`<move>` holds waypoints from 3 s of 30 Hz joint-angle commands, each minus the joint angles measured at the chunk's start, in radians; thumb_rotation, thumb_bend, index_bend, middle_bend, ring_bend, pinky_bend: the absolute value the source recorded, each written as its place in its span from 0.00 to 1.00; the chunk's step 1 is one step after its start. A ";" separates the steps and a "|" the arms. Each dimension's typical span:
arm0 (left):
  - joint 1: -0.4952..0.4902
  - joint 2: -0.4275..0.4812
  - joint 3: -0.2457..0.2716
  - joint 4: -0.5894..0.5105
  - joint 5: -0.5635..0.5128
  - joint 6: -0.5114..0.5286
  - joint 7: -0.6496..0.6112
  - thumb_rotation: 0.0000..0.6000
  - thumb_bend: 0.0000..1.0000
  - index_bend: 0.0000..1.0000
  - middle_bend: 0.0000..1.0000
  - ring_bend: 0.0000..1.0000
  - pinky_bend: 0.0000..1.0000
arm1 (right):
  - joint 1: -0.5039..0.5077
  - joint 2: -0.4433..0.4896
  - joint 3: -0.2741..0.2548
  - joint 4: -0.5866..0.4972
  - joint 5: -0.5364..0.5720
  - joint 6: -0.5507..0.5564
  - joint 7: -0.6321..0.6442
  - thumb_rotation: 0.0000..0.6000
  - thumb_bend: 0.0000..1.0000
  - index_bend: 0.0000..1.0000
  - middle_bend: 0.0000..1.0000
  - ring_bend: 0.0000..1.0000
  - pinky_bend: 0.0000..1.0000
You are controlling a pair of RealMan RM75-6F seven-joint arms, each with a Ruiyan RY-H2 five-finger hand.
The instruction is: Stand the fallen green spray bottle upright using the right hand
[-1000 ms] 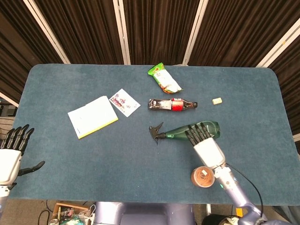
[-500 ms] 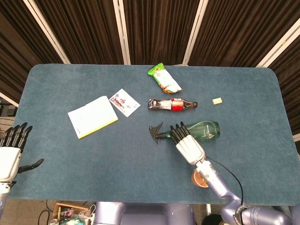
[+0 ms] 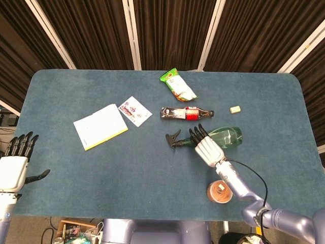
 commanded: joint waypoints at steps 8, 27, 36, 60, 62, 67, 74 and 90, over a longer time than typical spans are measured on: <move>-0.014 -0.011 -0.005 0.004 -0.014 -0.018 0.012 1.00 0.07 0.00 0.00 0.00 0.06 | 0.053 0.002 -0.014 0.049 0.013 -0.026 0.044 1.00 0.14 0.17 0.00 0.00 0.00; -0.032 -0.026 -0.007 0.009 -0.044 -0.052 0.033 1.00 0.07 0.00 0.00 0.00 0.06 | 0.125 -0.060 -0.049 0.241 0.010 -0.068 0.201 1.00 0.26 0.61 0.00 0.00 0.00; -0.033 -0.020 -0.004 0.010 -0.037 -0.046 0.014 1.00 0.07 0.00 0.00 0.00 0.06 | 0.109 -0.067 -0.059 0.239 -0.045 0.048 0.246 1.00 0.37 0.93 0.18 0.00 0.10; -0.004 0.021 0.027 -0.013 0.075 0.059 -0.073 1.00 0.07 0.00 0.00 0.00 0.06 | -0.058 0.198 0.052 -0.241 -0.106 0.418 0.918 1.00 0.39 0.96 0.21 0.00 0.14; -0.005 0.021 0.027 -0.010 0.077 0.057 -0.076 1.00 0.07 0.00 0.00 0.00 0.06 | -0.081 0.177 0.056 -0.221 -0.116 0.466 1.024 1.00 0.39 0.96 0.20 0.00 0.14; -0.009 0.020 0.031 -0.005 0.081 0.049 -0.079 1.00 0.07 0.00 0.00 0.00 0.06 | -0.136 0.075 0.050 -0.116 -0.140 0.581 1.301 1.00 0.40 0.96 0.20 0.00 0.11; -0.009 0.016 0.030 -0.002 0.080 0.050 -0.068 1.00 0.07 0.00 0.00 0.00 0.06 | -0.181 -0.090 0.030 0.079 -0.159 0.671 1.614 1.00 0.42 0.95 0.14 0.00 0.09; -0.002 0.010 0.029 0.009 0.077 0.060 -0.060 1.00 0.07 0.00 0.00 0.00 0.06 | -0.170 -0.416 -0.044 0.642 -0.239 0.709 1.865 1.00 0.42 0.95 0.14 0.00 0.00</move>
